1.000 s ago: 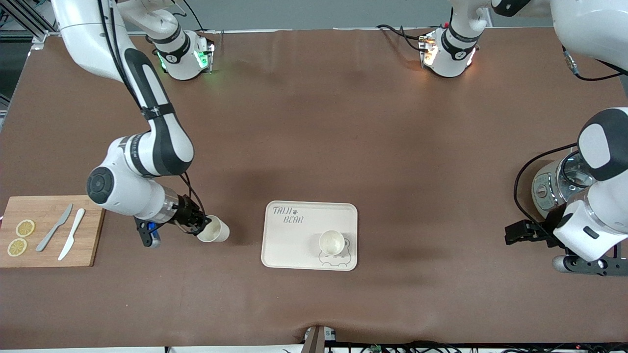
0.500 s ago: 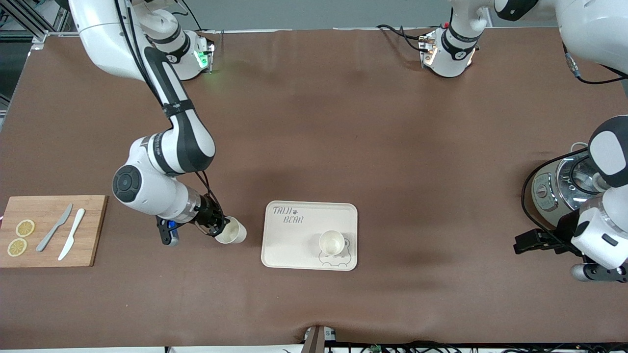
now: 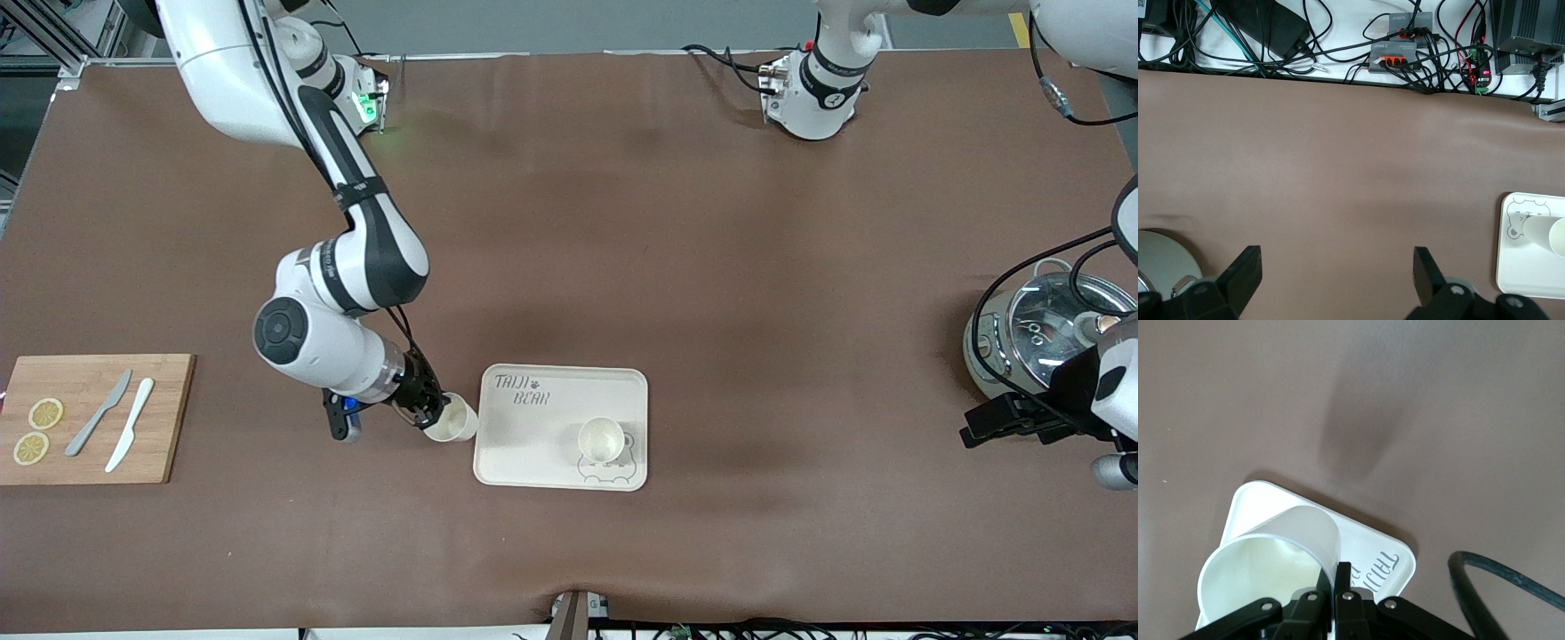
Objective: Place white IKEA cup upright on tray with both arms
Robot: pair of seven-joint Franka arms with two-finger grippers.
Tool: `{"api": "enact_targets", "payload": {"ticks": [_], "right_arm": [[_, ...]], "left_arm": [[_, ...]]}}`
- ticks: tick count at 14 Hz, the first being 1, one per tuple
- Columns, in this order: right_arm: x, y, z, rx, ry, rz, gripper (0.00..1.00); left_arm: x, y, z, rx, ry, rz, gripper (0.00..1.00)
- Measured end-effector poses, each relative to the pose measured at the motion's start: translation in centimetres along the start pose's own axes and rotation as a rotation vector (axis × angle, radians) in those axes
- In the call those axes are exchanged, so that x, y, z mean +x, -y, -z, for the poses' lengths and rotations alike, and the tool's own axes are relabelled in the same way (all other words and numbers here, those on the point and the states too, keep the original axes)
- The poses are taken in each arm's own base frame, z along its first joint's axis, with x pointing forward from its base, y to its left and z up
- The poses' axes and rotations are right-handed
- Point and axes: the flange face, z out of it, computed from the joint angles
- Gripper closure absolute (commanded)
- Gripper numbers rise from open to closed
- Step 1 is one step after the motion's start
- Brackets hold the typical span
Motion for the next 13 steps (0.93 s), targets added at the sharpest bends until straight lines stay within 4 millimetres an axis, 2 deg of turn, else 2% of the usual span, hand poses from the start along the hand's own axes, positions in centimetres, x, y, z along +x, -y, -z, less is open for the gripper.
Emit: {"api": "enact_targets", "payload": {"ticks": [3, 6, 10, 13], "right_arm": [[-1.5, 0.2, -1.2, -0.008, 0.0, -0.016, 1.0], [-2.9, 0.6, -2.2, 0.025, -0.008, -0.004, 1.0], [-4.9, 0.5, -4.6, 0.04, -0.017, 0.015, 1.0], [-5.8, 0.3, -6.6, 0.044, -0.024, 0.025, 1.0]], "left_arm": [[0.0, 0.4, -0.1, 0.002, 0.003, 0.007, 0.0], [-0.6, 1.1, 1.1, 0.005, 0.03, 0.051, 0.0], [-3.7, -0.3, 5.7, -0.017, 0.076, 0.077, 0.0], [-7.4, -1.2, 7.4, -0.028, 0.081, 0.071, 0.0]]}}
